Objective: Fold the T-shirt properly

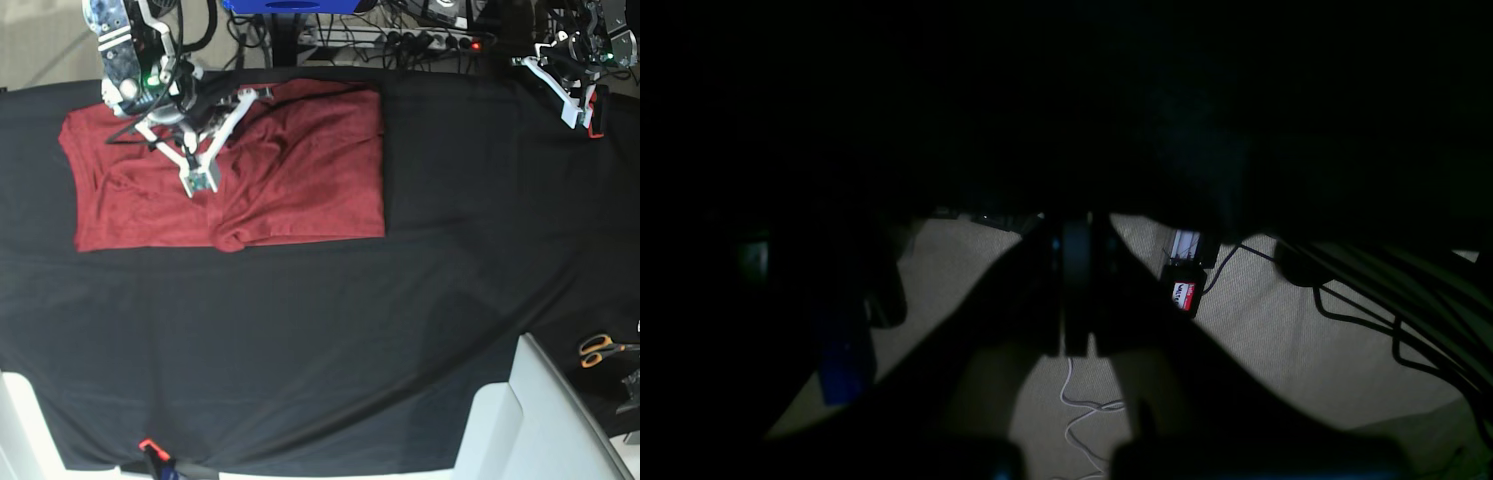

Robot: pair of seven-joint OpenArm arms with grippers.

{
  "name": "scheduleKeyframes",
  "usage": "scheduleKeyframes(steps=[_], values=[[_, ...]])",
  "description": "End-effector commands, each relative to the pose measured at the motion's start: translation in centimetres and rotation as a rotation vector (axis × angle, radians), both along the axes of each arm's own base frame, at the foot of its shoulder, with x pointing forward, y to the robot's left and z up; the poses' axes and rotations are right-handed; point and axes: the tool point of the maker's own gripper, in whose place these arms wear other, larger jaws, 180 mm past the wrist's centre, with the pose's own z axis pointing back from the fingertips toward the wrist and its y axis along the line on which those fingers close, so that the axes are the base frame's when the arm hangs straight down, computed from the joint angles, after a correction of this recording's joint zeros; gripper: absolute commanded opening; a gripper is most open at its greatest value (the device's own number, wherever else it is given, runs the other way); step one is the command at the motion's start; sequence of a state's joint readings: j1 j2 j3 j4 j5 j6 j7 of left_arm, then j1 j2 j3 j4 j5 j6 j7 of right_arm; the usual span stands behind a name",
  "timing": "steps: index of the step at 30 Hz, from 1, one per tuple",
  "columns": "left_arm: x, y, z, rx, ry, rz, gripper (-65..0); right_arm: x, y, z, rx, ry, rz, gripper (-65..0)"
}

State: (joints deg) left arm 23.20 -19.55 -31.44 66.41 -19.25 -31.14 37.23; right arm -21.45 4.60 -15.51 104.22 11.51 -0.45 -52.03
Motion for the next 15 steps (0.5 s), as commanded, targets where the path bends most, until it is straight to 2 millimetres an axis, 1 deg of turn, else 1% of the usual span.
scheduleKeyframes(steps=[1,8,12,15], values=[[1.7,0.9,1.2,0.018,-0.067,-0.006,-65.0,0.5,0.1,0.6,0.006,-0.031,0.004,-64.2],[1.7,0.9,1.2,0.018,-0.067,-0.006,-65.0,1.4,-0.6,0.9,-0.016,-0.058,0.018,-64.2],[1.7,0.9,1.2,0.018,-0.068,-0.006,-65.0,2.4,-1.1,1.2,-0.022,-0.109,0.018,-64.2],[1.7,0.9,1.2,0.018,-0.068,-0.006,-65.0,2.2,-1.4,1.1,-0.026,-0.115,0.017,-64.2]])
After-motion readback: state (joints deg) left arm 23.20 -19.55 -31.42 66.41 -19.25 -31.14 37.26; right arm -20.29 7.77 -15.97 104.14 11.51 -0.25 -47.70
